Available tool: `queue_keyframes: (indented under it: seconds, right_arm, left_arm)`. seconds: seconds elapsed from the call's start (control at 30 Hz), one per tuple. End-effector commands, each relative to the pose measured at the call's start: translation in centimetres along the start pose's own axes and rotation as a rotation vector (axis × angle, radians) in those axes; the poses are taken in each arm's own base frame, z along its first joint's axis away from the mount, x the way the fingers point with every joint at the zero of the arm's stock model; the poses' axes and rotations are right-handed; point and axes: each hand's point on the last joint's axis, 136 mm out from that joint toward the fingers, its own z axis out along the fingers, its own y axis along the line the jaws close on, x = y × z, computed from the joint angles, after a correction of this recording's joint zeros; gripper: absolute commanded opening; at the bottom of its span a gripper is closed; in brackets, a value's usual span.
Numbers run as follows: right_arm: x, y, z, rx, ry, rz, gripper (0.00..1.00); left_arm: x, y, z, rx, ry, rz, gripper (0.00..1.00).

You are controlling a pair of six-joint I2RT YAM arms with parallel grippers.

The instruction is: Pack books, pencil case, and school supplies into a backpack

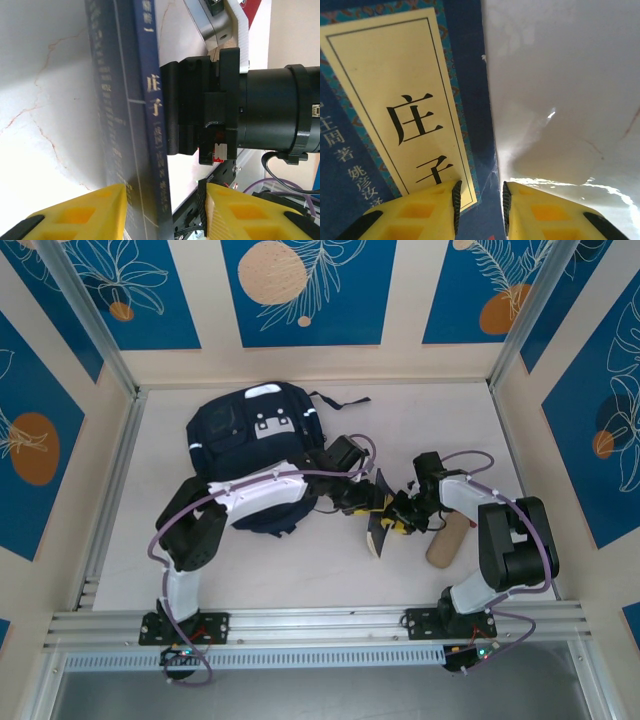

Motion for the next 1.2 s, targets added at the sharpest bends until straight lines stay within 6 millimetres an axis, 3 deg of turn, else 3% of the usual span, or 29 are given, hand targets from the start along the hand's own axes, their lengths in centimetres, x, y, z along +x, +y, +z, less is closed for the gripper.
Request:
queue_keyframes:
  seconds: [0.0, 0.33, 0.53, 0.67, 0.8, 0.93, 1.1, 1.17]
  right_arm:
    - [1.0, 0.1, 0.1, -0.027, 0.035, -0.01, 0.32]
    - [1.1, -0.1, 0.2, -0.027, 0.035, -0.011, 0.32]
    - [1.2, 0.3, -0.3, -0.041, 0.032, -0.031, 0.37]
    - [1.1, 1.1, -2.1, -0.082, -0.007, -0.036, 0.42]
    - [1.2, 2.5, -4.2, -0.162, -0.051, -0.031, 0.54]
    - [2.0, 4.5, -6.5, -0.268, -0.083, -0.068, 0.72]
    - [3.1, 7.8, -10.0, -0.465, -0.136, -0.137, 0.93]
    - [3.4, 9.2, -11.1, -0.535, -0.121, -0.144, 0.96]
  left_arm:
    - [0.7, 0.0, 0.6, 0.011, 0.028, -0.009, 0.41]
    - [0.6, 2.6, 1.5, -0.143, 0.062, 0.009, 0.39]
    - [-0.5, 3.7, 0.1, -0.263, 0.022, 0.059, 0.15]
    - [-1.1, 3.5, -1.9, -0.305, -0.026, 0.09, 0.01]
    - [-2.0, 2.5, -4.7, -0.299, -0.093, 0.105, 0.0]
    - [-3.0, 1.3, -8.1, -0.276, -0.18, 0.101, 0.0]
    - [-5.4, 0.3, -12.9, -0.185, -0.35, 0.036, 0.0]
    - [-6.2, 0.3, -14.6, -0.138, -0.406, -0.008, 0.0]
